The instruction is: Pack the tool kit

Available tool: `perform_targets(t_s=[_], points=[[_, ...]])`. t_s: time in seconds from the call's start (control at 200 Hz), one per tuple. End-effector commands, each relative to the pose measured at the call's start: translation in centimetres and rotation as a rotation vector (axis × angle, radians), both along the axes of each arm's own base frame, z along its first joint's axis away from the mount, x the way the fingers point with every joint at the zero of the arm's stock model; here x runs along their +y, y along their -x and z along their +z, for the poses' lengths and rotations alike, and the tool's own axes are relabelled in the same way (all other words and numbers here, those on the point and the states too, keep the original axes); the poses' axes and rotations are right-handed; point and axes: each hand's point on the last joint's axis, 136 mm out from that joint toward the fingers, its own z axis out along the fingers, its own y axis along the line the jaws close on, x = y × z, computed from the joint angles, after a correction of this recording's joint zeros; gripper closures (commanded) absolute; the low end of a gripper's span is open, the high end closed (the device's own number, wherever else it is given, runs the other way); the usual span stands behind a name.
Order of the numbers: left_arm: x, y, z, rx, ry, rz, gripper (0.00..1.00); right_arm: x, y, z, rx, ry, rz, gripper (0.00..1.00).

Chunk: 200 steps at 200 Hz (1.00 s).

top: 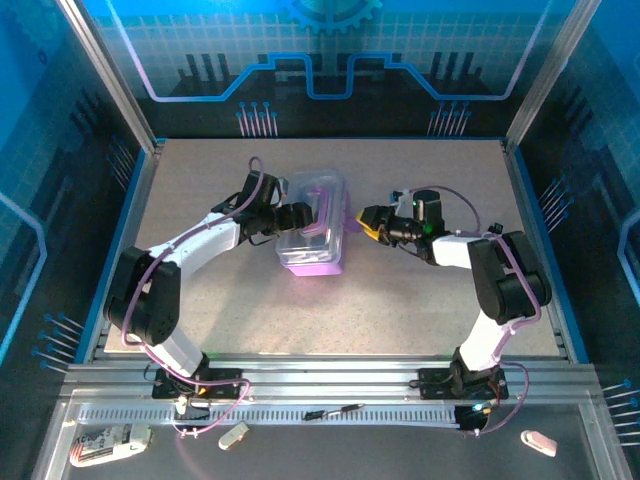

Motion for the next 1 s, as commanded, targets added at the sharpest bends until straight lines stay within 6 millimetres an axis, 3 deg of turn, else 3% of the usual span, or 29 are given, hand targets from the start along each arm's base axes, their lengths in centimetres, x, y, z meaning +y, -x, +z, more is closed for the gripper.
perform_targets(t_s=[0.0, 0.165, 0.185, 0.27, 0.51, 0.63, 0.86, 0.945, 0.995], points=[[2.7, 4.7, -8.6, 0.285, -0.183, 0.021, 0.28, 1.9, 0.5, 5.2, -0.144, -0.052, 0.109, 0.50], [2.6, 4.4, -8.5, 0.275, -0.197, 0.020, 0.28, 2.5, 0.5, 4.9, -0.122, -0.031, 0.133, 0.50], [2.6, 4.3, -8.4, 0.274, -0.197, 0.020, 0.28, 2.7, 0.0, 5.7, -0.141, -0.029, 0.135, 0.50], [2.3, 4.3, -8.4, 0.273, -0.198, 0.015, 0.28, 3.6, -0.1, 5.8, -0.141, -0.011, 0.161, 0.50], [2.1, 4.4, -8.4, 0.277, -0.204, 0.005, 0.28, 4.9, -0.3, 3.2, -0.086, -0.008, 0.190, 0.51], [2.1, 4.7, -8.5, 0.280, -0.204, 0.002, 0.28, 4.0, -0.3, 5.1, -0.136, -0.036, 0.180, 0.51], [2.0, 4.8, -8.8, 0.283, -0.199, 0.002, 0.28, 3.0, -0.2, 11.6, -0.266, -0.018, 0.191, 0.50], [2.0, 4.7, -8.7, 0.280, -0.194, 0.004, 0.28, 1.6, -0.7, 11.6, -0.274, 0.018, 0.151, 0.50], [1.9, 4.6, -8.6, 0.279, -0.192, 0.002, 0.28, 0.2, -1.0, 9.9, -0.216, 0.053, 0.111, 0.51]])
